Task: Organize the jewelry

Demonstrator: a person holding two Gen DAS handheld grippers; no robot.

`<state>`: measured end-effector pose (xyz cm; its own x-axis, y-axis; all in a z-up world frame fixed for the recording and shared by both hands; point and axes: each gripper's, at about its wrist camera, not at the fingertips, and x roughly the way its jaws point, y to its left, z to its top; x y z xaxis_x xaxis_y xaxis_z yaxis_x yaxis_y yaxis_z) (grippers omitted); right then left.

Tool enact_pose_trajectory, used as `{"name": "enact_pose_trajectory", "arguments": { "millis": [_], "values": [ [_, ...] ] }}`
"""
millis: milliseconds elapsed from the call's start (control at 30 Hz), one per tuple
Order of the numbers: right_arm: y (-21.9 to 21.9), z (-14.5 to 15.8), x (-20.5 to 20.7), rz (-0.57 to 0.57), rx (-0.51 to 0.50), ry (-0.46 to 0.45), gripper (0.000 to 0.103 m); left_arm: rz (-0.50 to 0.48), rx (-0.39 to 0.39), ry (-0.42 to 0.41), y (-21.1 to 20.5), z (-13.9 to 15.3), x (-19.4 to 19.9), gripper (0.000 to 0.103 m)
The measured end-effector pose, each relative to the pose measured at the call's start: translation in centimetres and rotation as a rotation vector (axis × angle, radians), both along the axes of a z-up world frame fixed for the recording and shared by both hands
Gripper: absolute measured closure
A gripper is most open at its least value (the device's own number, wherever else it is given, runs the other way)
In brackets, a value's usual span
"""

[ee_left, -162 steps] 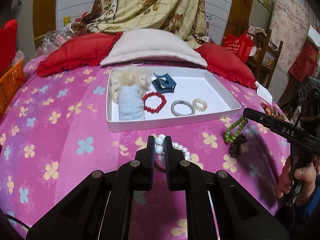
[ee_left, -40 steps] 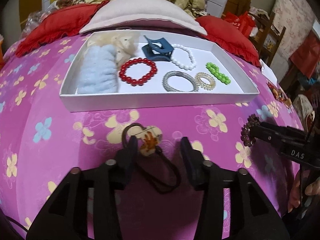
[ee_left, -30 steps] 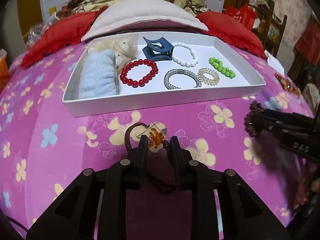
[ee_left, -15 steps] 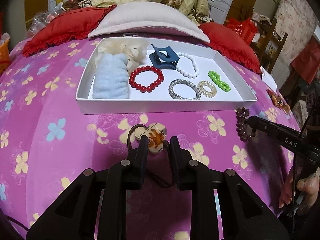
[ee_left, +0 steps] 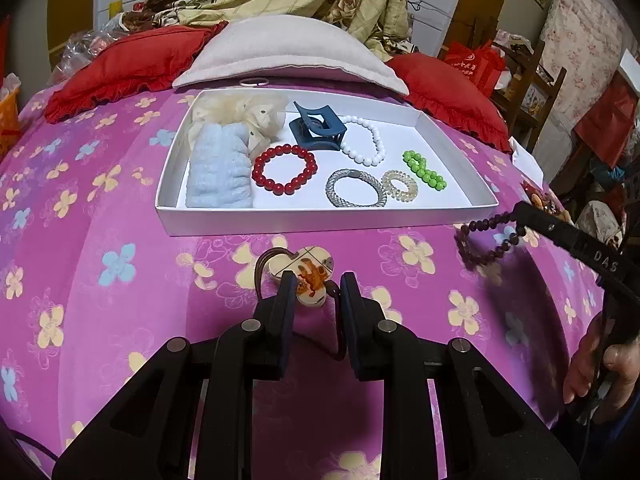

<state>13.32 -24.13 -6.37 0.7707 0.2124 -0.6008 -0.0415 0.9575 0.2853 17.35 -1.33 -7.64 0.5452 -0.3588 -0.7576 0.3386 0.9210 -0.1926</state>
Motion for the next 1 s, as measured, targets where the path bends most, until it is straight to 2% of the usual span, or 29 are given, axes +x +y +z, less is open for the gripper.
{"name": "enact_pose_trajectory", "arguments": {
  "millis": [400, 467, 533, 567, 600, 633, 667, 767, 900, 1000],
  "values": [
    [1.0, 2.4, -1.7, 0.011, -0.017, -0.091, 0.093, 0.009, 0.027, -0.040, -0.1, 0.9, -1.2, 0.082],
    [1.2, 2.2, -1.6, 0.038, -0.019, -0.076, 0.093, 0.009, 0.030, -0.055, -0.2, 1.3, -1.7, 0.082],
    [1.5, 1.1, -1.3, 0.053, -0.039, -0.023, 0.093, 0.007, 0.030, -0.061, -0.2, 1.5, -2.0, 0.082],
    [1.7, 0.4, -1.0, 0.050, -0.055, 0.014, 0.085, 0.006, 0.030, -0.063, -0.2, 1.5, -2.2, 0.082],
    [1.8, -0.5, -0.7, 0.048, -0.072, 0.056, 0.063, 0.006, 0.031, -0.062, -0.3, 1.5, -2.3, 0.082],
    [1.8, -1.1, -0.5, 0.043, -0.085, 0.080, 0.054, 0.005, 0.031, -0.059, -0.3, 1.5, -2.3, 0.082],
    [1.9, -1.6, -0.4, 0.035, -0.107, 0.093, 0.050, 0.005, 0.031, -0.056, -0.3, 1.4, -2.4, 0.082],
    [2.1, -2.4, 0.0, 0.015, -0.165, 0.119, 0.050, 0.005, 0.036, -0.044, -0.3, 1.0, -2.3, 0.082],
    [1.1, -4.0, 0.7, -0.016, -0.180, 0.201, 0.069, 0.004, 0.040, -0.034, -0.1, 0.6, -2.2, 0.082],
    [1.1, -4.9, 1.2, -0.009, -0.175, 0.234, 0.069, 0.006, 0.037, -0.026, 0.1, 0.4, -1.9, 0.082]
  ]
}}
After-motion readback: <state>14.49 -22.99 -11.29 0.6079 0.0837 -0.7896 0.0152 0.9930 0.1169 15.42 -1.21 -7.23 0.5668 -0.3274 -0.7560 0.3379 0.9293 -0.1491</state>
